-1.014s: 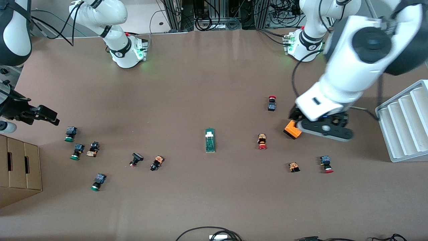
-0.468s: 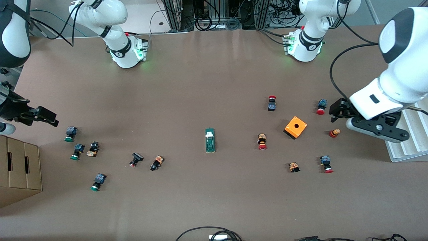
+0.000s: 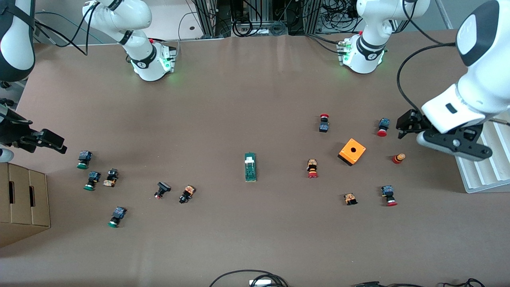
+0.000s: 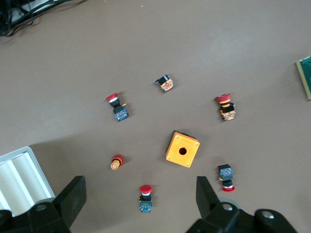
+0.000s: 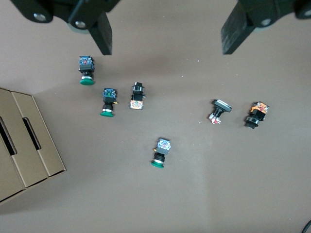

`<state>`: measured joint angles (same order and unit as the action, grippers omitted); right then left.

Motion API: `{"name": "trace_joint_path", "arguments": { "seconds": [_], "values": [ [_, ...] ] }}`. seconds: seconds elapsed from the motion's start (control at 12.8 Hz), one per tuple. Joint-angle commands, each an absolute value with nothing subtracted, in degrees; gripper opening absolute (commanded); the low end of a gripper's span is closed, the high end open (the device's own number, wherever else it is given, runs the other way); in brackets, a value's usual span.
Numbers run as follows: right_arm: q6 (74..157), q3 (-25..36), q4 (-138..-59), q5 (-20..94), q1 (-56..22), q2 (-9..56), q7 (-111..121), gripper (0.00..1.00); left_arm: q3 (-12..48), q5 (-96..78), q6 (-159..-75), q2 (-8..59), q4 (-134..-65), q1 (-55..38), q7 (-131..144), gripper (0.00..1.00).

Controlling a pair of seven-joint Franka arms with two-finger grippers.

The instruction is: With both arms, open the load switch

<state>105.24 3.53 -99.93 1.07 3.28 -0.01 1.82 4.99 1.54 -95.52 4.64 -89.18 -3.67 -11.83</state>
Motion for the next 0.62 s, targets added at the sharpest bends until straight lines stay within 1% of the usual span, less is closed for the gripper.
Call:
{"name": "trace_joint_path", "arguments": {
  "seconds": [0.0, 0.16, 0.31, 0.55],
  "values": [
    [105.21, 3.25, -98.61, 0.35, 3.16, 0.62, 2.64, 1.00, 5.62, 0.09, -98.18, -2.20, -98.17, -0.18, -13.62, 1.00],
    [104.94, 3.34, -98.61, 0.35, 3.25, 0.62, 2.72, 1.00, 5.89, 0.09, -97.91, -1.85, -98.00, 2.10, -16.76, 1.00],
    [104.86, 3.34, -98.61, 0.35, 3.17, 0.53, 2.64, 1.00, 5.71, 0.09, -97.56, -1.50, -97.56, 2.02, -19.78, 1.00],
    [104.85, 3.25, -98.70, 0.35, 3.25, 0.53, 2.72, 1.00, 5.89, 0.09, -95.10, 0.17, -94.93, 2.11, -19.51, 1.00]
  ]
}}
